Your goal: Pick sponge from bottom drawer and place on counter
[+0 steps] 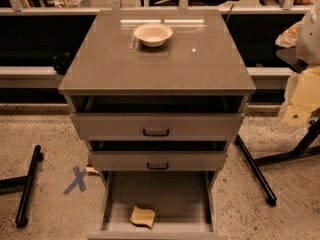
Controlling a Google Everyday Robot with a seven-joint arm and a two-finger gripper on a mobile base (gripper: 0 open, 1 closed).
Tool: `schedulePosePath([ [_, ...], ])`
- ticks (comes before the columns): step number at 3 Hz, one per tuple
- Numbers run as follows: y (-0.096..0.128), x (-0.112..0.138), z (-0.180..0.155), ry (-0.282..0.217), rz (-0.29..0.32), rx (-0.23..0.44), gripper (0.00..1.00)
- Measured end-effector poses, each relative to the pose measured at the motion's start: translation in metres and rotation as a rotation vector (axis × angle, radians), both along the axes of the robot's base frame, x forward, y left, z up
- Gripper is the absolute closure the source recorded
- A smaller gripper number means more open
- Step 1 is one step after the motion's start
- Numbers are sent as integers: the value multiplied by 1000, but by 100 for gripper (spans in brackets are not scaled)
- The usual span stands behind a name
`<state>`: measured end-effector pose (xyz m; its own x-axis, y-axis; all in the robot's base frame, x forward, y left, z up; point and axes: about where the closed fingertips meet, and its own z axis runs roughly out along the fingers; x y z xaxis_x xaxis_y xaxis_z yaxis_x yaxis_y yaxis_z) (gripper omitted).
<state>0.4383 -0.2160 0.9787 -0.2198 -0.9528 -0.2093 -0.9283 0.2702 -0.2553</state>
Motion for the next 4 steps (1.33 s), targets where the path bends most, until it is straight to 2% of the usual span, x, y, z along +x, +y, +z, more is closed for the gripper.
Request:
schedulePosePath([
  [2, -8, -4, 6, -15, -26, 39, 0],
  [3, -3, -2, -33, 42, -58, 172, 0],
  [4, 30, -8, -95, 105, -64, 391, 0],
])
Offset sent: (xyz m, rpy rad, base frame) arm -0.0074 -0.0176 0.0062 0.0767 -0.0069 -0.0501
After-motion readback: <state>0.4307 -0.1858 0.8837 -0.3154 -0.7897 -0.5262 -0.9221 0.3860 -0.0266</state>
